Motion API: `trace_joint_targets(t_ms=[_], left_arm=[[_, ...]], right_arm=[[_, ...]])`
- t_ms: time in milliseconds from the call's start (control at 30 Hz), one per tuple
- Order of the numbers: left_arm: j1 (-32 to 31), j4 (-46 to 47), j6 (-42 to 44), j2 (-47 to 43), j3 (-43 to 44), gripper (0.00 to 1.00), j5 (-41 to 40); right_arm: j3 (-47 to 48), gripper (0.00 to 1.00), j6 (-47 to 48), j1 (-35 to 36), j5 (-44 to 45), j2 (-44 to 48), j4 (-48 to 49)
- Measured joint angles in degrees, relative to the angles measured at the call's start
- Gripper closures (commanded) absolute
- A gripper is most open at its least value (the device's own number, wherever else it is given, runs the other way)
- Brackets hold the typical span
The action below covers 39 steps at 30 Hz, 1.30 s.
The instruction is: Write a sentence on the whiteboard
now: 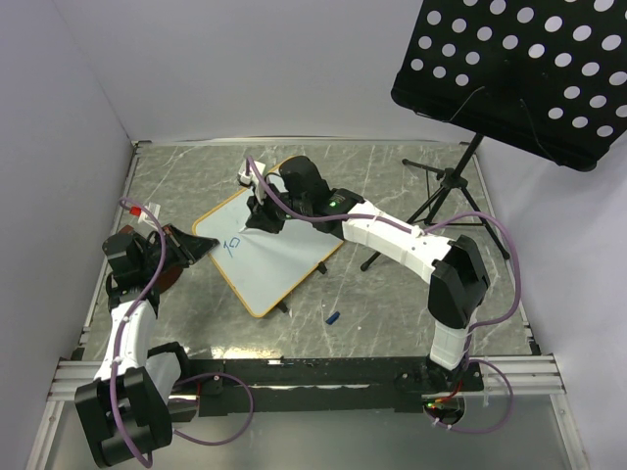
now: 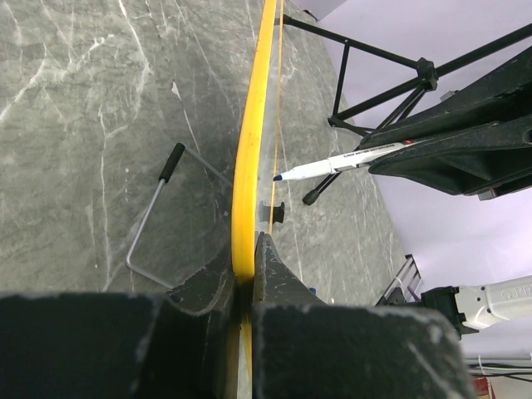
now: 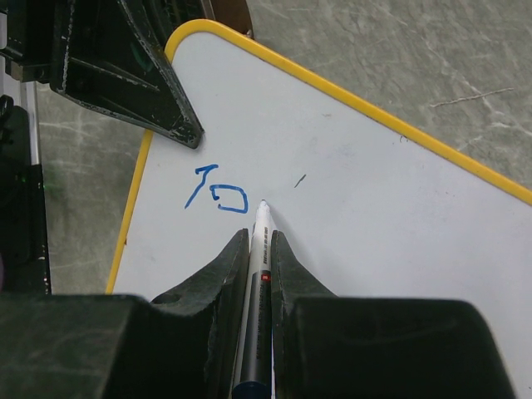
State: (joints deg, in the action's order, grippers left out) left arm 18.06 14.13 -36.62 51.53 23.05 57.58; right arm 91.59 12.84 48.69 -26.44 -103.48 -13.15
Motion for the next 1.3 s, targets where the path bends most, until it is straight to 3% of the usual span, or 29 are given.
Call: trace_joint_targets(t_ms=[1300], left_arm=[[0.11,-0.28,-0.04,0.09,0.00,0.99,-0.24]], right_arm=[[-1.51,1.00,-0.17,0.00,-2.16,-0.66,0.48]])
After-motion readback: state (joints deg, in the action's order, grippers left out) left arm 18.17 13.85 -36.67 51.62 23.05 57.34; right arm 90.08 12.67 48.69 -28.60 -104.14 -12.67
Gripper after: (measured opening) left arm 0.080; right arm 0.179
